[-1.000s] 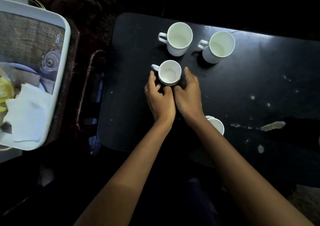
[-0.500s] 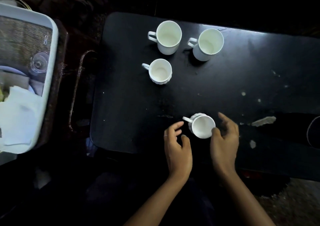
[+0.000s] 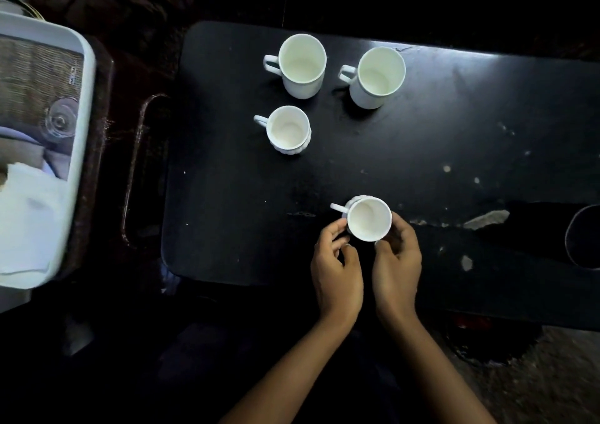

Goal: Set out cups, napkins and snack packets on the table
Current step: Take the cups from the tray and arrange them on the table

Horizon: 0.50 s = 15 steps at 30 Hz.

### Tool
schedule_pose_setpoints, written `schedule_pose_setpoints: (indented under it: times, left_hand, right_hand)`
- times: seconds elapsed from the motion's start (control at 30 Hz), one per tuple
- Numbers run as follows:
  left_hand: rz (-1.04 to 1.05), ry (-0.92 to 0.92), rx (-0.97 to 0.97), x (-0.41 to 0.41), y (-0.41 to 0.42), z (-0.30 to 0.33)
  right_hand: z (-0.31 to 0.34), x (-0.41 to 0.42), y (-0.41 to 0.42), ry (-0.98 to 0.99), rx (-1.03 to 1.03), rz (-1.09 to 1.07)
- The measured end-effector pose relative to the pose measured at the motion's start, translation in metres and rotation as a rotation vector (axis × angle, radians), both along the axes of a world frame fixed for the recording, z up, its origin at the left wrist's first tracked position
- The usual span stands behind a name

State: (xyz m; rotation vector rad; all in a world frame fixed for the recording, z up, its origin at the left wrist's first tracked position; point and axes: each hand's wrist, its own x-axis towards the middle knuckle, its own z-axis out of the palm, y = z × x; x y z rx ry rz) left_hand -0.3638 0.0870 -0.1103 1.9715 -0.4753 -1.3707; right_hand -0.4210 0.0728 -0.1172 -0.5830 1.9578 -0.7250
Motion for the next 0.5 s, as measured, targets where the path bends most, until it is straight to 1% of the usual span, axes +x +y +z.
schedule_pose_setpoints:
  times: [0.2, 0.5]
  left_hand:
    - [0.021, -0.002, -0.04, 0.001, -0.023, 0.0]
    - [-0.005, -0.046, -0.093, 0.005, -0.063, -0.004]
  right_hand:
    - [-0.008, 0.004, -0.027, -0.023, -0.012, 0.036]
    - [-0.013, 0.011, -0.067, -0.049, -0.037, 0.097]
